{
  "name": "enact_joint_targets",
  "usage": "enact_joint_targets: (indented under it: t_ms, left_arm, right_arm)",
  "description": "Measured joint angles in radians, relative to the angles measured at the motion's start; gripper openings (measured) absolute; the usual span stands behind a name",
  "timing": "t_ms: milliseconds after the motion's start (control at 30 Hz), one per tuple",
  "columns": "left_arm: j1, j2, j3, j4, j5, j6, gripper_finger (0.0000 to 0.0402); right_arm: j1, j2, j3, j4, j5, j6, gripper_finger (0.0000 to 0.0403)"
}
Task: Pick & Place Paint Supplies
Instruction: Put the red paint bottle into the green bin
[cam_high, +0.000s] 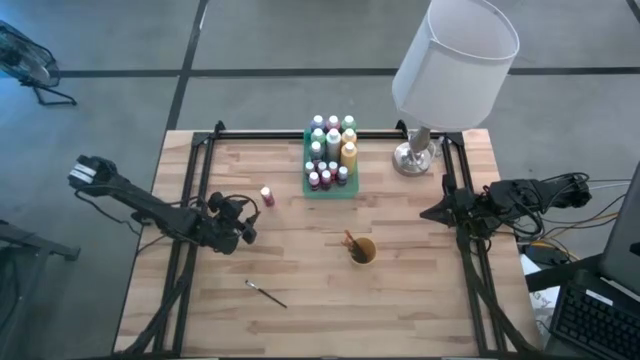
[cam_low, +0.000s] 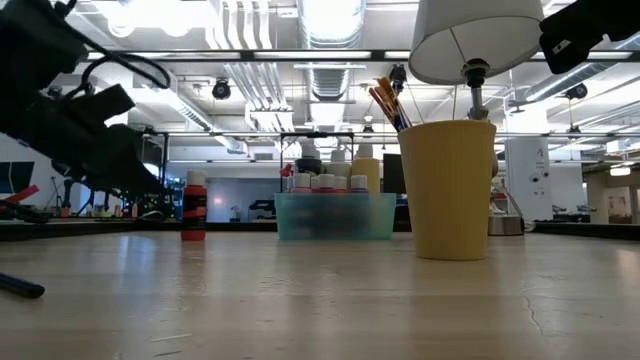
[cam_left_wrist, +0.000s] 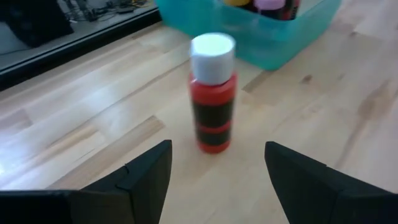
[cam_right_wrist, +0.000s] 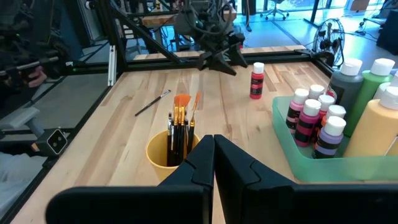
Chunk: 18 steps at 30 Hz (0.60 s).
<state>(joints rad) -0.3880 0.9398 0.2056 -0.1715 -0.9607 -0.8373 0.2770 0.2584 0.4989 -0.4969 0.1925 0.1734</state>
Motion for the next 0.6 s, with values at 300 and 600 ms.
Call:
enact_joint_targets:
  t_ms: [300,600]
  left_arm:
    - [0.031,0.000,-0.034,0.052,-0.082,0.035,0.0261]
    - [0.062,0.002,-0.044,0.156,-0.086,0.162,0.0247]
  right_arm:
    - [0.000,0.000,0.000,0.000,0.000,0.000,0.0008]
    - [0.000,0.000,0.000,0.000,0.000,0.000,0.0008]
